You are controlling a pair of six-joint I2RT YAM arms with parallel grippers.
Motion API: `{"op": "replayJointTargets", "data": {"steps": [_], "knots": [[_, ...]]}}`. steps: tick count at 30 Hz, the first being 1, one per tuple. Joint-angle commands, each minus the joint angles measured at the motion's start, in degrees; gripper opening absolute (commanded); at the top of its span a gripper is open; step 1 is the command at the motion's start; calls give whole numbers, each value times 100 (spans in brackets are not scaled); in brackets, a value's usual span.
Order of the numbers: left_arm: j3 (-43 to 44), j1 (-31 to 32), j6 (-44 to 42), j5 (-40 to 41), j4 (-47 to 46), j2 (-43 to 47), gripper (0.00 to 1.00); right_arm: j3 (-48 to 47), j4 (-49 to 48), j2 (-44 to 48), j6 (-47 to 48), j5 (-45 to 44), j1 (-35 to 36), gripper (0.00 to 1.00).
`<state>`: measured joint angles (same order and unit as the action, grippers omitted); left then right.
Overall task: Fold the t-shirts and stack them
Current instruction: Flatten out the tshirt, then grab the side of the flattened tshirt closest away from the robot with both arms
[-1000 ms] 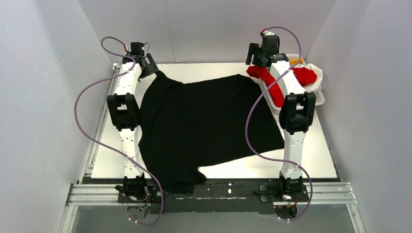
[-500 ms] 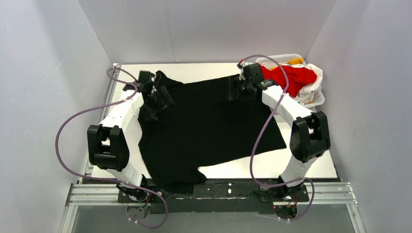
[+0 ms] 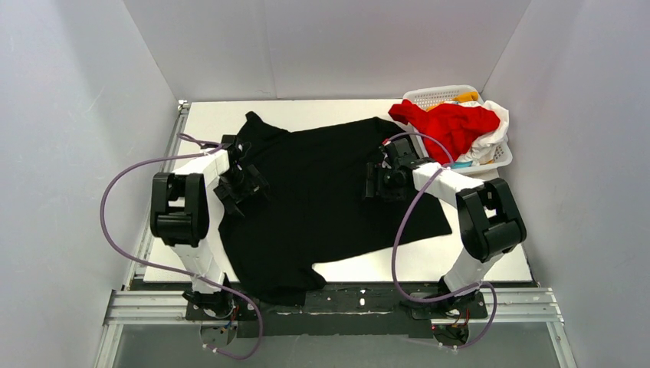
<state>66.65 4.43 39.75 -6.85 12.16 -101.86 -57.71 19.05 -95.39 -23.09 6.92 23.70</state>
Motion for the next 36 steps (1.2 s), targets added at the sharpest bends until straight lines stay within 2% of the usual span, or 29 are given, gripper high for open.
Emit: {"op": "replayJointTargets", "data": {"steps": [1, 7, 12, 15, 17, 19, 21, 24, 27, 29, 32, 36], "knots": [[562, -424, 198, -118, 942, -724, 98, -384, -237, -398, -326, 208, -15, 84], [2011, -781, 191, -366, 1488, -1982, 98, -744, -357, -908, -599, 585, -47, 84], [3979, -885, -135, -447, 2144, -3268, 98, -1412, -187, -1395, -549, 808, -68, 83], [5598, -950, -397, -276, 2529, -4161, 98, -1810, -72, -1635, -523, 715, -88, 83], [6618, -991, -560, -466, 2653, -4649, 98, -2104, 4, -1770, -501, 669, -111, 83], [7565, -996, -634, -547, 2738, -5004, 98, -2415, 148, -1833, -426, 545, -149, 84], [7984, -999, -671, -684, 2540, -5020, 98, -2797, 389, -1836, -336, 444, -192, 84], [7555, -991, -705, -1137, 1938, -4413, 98, -3119, 549, -1590, -214, 283, -200, 85], [6713, -969, -801, -1285, 1910, -3490, 98, -3134, 706, -1157, -225, 117, -200, 86], [5956, -945, -889, -1318, 2037, -2752, 98, -2818, 696, -722, -319, 11, -200, 86], [4482, -882, -944, -966, 2238, -1308, 98, -1891, 575, 115, -453, -240, -199, 88], [2178, -674, -648, 254, 2458, 731, 98, -672, 474, 1375, -855, -657, -299, 90]]}}
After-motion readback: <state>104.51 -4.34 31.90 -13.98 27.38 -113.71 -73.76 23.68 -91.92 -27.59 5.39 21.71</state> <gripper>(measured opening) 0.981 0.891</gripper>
